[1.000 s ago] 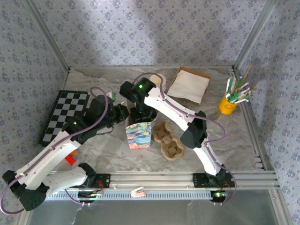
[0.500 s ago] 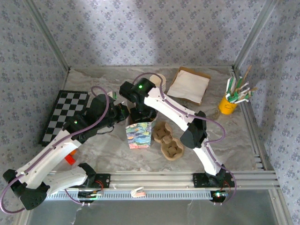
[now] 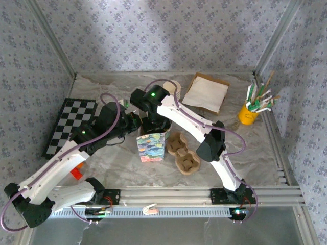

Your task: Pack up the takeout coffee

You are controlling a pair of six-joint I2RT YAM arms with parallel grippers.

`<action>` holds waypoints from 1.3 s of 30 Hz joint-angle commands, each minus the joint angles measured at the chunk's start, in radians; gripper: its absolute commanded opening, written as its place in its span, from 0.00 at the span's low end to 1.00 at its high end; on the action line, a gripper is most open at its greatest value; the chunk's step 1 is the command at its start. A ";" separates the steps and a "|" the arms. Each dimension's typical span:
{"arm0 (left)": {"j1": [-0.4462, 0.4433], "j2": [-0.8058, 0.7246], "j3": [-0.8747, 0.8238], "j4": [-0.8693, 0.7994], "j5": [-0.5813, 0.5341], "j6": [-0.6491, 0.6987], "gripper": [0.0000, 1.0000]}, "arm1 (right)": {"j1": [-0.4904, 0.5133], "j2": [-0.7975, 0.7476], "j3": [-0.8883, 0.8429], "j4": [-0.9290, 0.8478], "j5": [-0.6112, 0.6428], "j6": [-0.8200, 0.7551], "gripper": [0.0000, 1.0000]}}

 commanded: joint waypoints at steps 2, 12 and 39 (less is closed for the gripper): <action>-0.005 0.005 0.021 -0.016 0.014 0.018 0.08 | 0.006 0.018 0.026 -0.138 0.015 0.007 0.61; -0.006 0.012 0.025 -0.017 0.017 0.030 0.08 | 0.008 0.020 0.037 -0.140 0.004 0.003 0.61; 0.014 0.014 0.028 -0.032 0.044 0.095 0.07 | 0.005 0.029 0.091 -0.199 -0.081 -0.038 0.60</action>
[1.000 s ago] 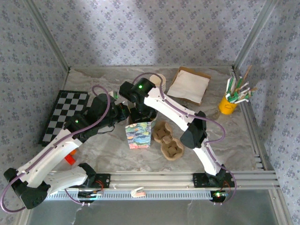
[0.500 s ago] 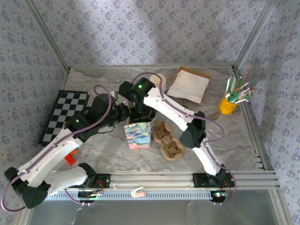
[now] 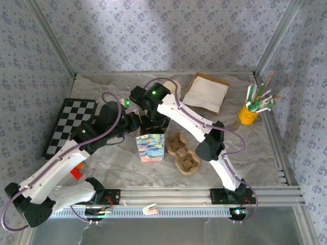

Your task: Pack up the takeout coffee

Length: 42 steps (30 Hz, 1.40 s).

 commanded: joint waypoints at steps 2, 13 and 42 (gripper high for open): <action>0.002 -0.003 0.029 -0.036 0.028 0.035 0.08 | 0.006 0.015 0.017 -0.192 -0.027 -0.028 0.60; 0.046 -0.030 0.044 -0.127 0.014 0.066 0.04 | -0.002 0.017 0.015 -0.190 -0.012 -0.033 0.60; 0.062 -0.025 0.029 -0.078 0.039 0.076 0.00 | 0.012 0.073 0.038 -0.181 -0.008 -0.045 0.59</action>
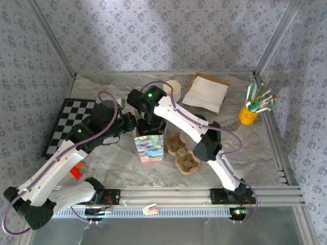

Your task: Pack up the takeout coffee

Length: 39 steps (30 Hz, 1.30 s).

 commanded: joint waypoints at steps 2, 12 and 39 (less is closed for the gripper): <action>0.006 -0.008 0.013 -0.011 0.008 0.016 0.00 | -0.009 0.039 0.018 -0.170 0.030 -0.014 0.59; 0.005 -0.019 0.008 -0.011 0.009 0.016 0.00 | -0.013 0.019 -0.014 -0.139 0.044 -0.009 0.59; 0.005 -0.011 0.013 0.004 0.026 0.036 0.00 | -0.007 -0.005 -0.054 -0.125 -0.033 -0.052 0.59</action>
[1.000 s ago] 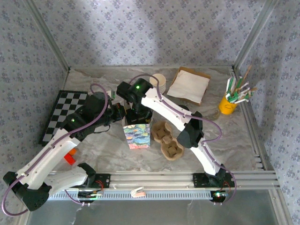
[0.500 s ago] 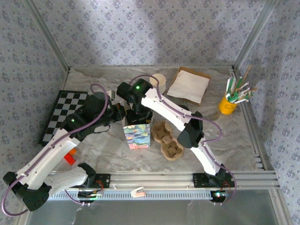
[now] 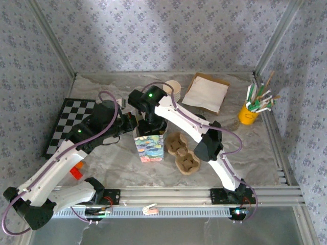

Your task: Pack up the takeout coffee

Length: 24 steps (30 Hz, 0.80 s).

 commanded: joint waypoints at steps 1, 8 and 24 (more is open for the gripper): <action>0.006 -0.009 0.013 0.003 0.015 0.019 0.00 | -0.003 0.015 -0.021 -0.119 -0.016 -0.022 0.59; 0.006 -0.013 0.016 0.002 0.015 0.019 0.00 | -0.010 0.039 -0.020 -0.092 -0.015 -0.025 0.58; 0.005 -0.022 0.048 -0.085 -0.011 0.015 0.14 | -0.006 0.040 -0.070 -0.040 0.076 -0.006 0.58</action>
